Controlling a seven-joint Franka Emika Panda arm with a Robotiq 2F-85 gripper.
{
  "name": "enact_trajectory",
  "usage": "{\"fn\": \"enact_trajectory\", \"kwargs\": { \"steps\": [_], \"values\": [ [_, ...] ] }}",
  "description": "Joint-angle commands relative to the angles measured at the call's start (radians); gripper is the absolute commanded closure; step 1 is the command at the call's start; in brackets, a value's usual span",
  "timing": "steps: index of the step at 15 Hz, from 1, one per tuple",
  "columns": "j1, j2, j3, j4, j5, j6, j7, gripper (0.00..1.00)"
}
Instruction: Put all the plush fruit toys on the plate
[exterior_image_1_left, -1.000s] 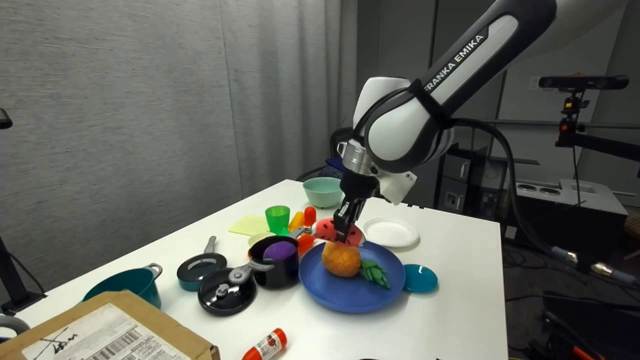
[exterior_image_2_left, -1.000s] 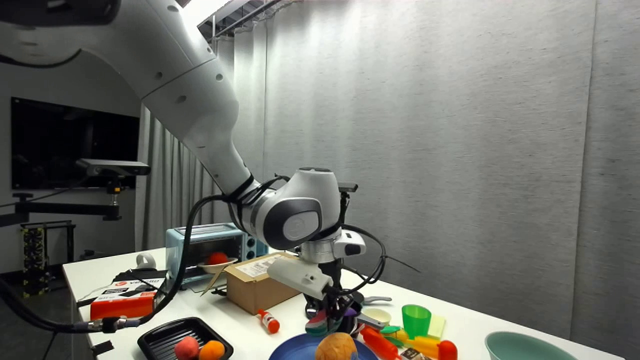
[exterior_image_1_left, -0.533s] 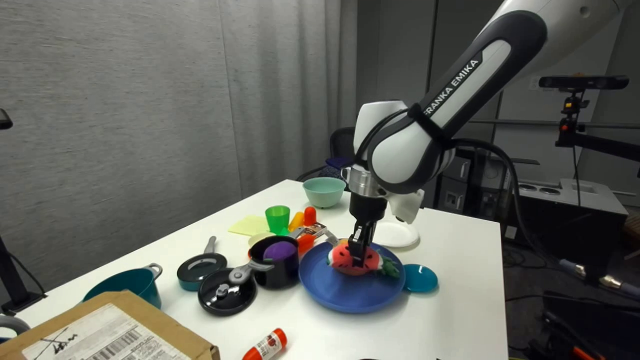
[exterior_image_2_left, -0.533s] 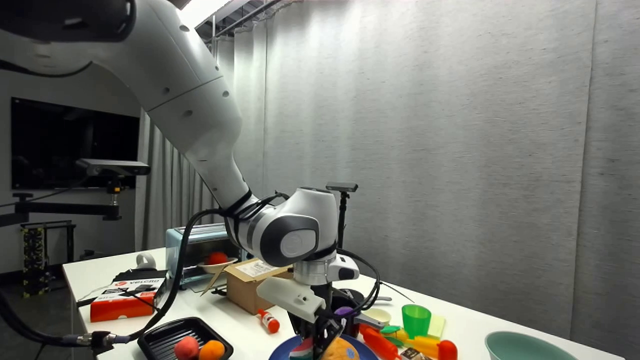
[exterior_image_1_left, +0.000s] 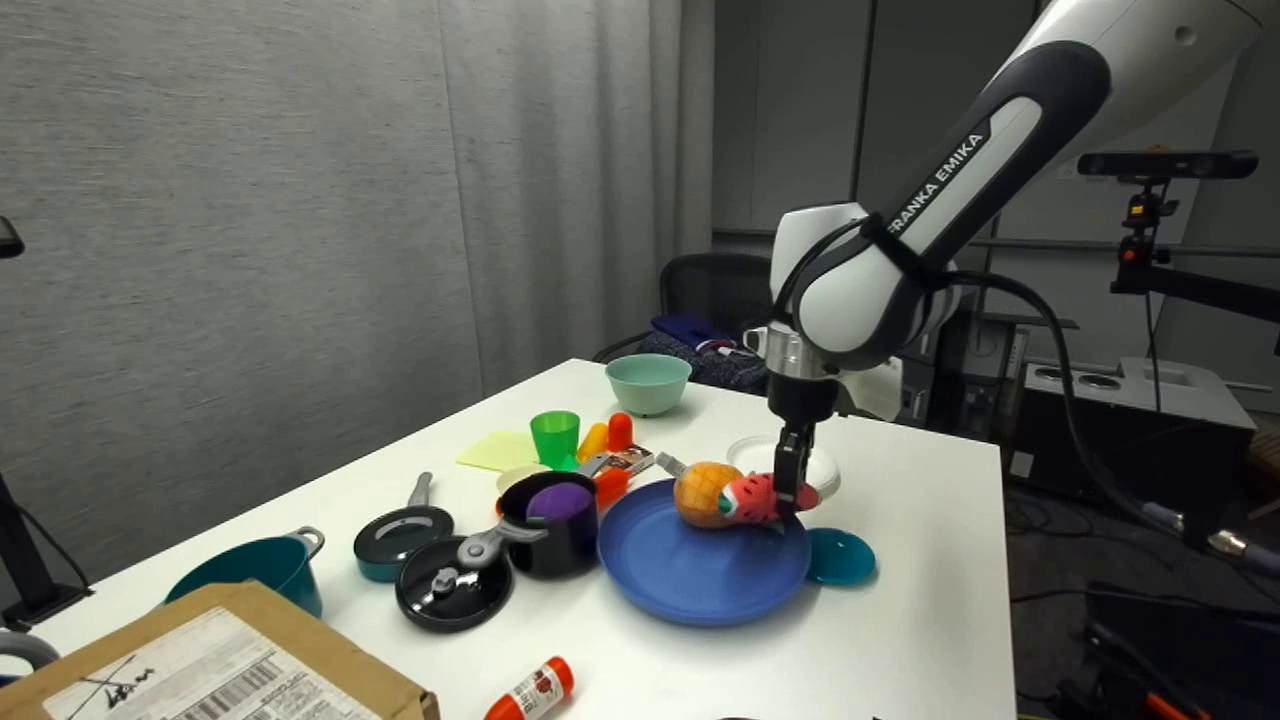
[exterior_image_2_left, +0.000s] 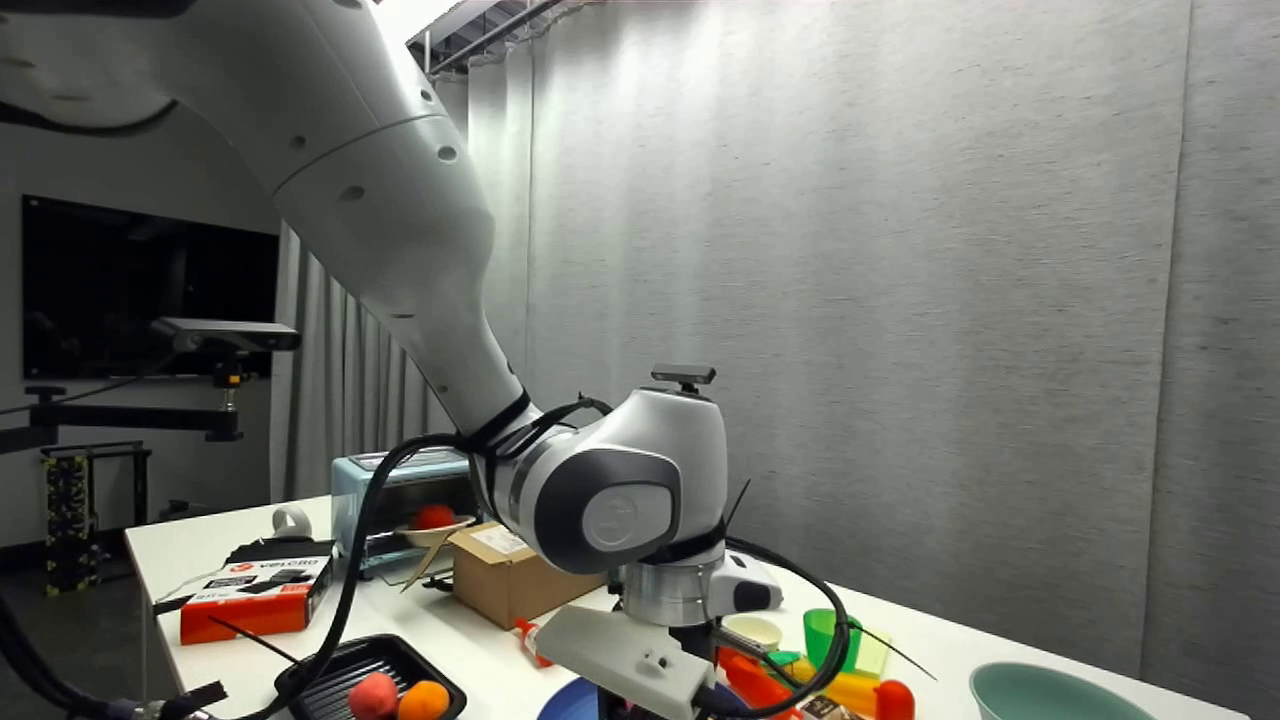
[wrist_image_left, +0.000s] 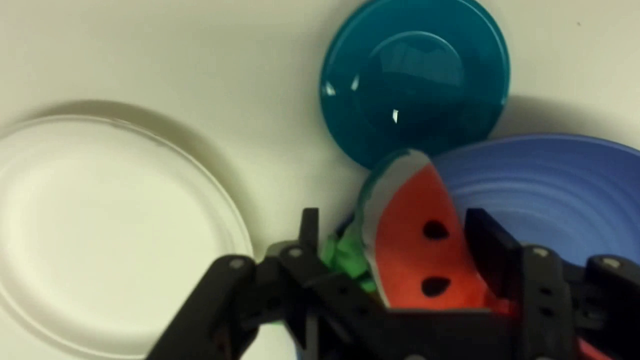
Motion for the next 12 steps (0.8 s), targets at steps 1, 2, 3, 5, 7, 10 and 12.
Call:
{"fn": "enact_trajectory", "kwargs": {
  "steps": [1, 2, 3, 5, 7, 10, 12],
  "values": [
    [-0.066, -0.103, -0.034, -0.059, -0.013, -0.036, -0.132, 0.00],
    [-0.088, -0.128, -0.040, -0.068, 0.015, -0.033, -0.180, 0.00],
    [-0.103, -0.149, -0.049, -0.070, 0.029, -0.046, -0.217, 0.00],
    [-0.140, -0.206, -0.066, -0.070, 0.093, -0.079, -0.316, 0.00],
    [-0.148, -0.268, -0.093, -0.057, 0.150, -0.146, -0.405, 0.00],
    [-0.126, -0.348, -0.141, -0.023, 0.249, -0.272, -0.434, 0.00],
    [-0.116, -0.368, -0.169, 0.030, 0.279, -0.405, -0.365, 0.00]
  ]
}}
